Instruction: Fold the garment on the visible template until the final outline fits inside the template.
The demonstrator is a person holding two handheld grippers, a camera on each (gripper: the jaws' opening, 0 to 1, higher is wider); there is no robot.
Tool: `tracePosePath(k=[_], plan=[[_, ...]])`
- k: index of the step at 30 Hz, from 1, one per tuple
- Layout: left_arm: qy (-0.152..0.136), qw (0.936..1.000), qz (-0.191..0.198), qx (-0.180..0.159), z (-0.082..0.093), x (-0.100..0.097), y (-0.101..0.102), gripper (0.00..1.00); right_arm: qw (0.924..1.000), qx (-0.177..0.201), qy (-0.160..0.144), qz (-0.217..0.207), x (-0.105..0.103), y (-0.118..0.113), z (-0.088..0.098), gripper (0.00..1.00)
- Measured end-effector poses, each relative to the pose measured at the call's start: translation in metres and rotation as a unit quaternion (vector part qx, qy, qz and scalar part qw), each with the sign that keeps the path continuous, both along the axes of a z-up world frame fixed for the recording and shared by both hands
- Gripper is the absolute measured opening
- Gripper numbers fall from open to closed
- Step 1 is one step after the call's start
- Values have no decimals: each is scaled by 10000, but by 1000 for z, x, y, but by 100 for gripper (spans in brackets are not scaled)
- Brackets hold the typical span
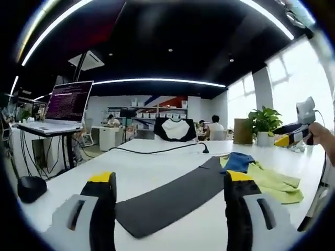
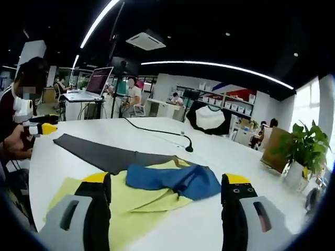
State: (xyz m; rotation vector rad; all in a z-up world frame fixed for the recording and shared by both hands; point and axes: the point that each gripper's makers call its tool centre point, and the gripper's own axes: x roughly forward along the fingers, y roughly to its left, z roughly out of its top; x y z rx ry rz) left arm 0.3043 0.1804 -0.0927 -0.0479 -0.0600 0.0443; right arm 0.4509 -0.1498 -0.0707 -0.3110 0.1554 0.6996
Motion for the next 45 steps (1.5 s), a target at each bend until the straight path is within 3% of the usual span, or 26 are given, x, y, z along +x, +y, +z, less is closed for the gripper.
tracePosePath(k=[4,9,12,13,14,17,21,26,29,31,35,37,38,41,42,45], plan=[[-183,9998,-5,97,10,-2,-5,100,9998,-154,29,155,6,14,-9,88],[-260,9996,-80,108,15,-1,-9,100,9991,-266,90,323,14,29,-20,86],[-277,9993,-173,163,16,0,-15,100,9983,-430,156,356,18,36,-30,87],[-270,9993,-173,196,16,1,-16,100,9965,-638,123,518,17,40,-34,85],[-245,9992,-177,251,16,1,-17,100,9953,-737,5,622,17,46,-36,83],[-180,9990,-205,360,13,2,-20,100,9922,-998,51,740,18,55,-48,77],[-93,9989,-383,239,8,5,-27,100,9890,-1072,307,975,17,71,-66,64],[-111,9984,-432,345,11,8,-31,100,9849,-1128,524,1206,17,84,-80,53],[-206,9988,-334,301,14,7,-29,100,9810,-1278,625,1322,17,90,-90,48],[-463,9974,-316,462,23,3,-29,100,9801,-1275,713,1344,19,91,-95,44],[-275,9984,-364,346,18,1,-29,100,9793,-1306,759,1349,25,93,-99,36],[-242,9985,-376,306,16,-1,-28,100,9787,-1351,813,1317,27,93,-102,27],[-236,9986,-378,299,15,-1,-27,100,9787,-1268,843,1374,26,95,-103,28],[-128,9988,-428,194,10,0,-25,100,9752,-1477,866,1402,26,97,-111,27],[-135,9988,-433,184,10,0,-25,100,9773,-1339,838,1415,27,100,-109,26],[-146,9985,-477,206,9,0,-27,100,9744,-1159,1134,1555,22,101,-112,19]])
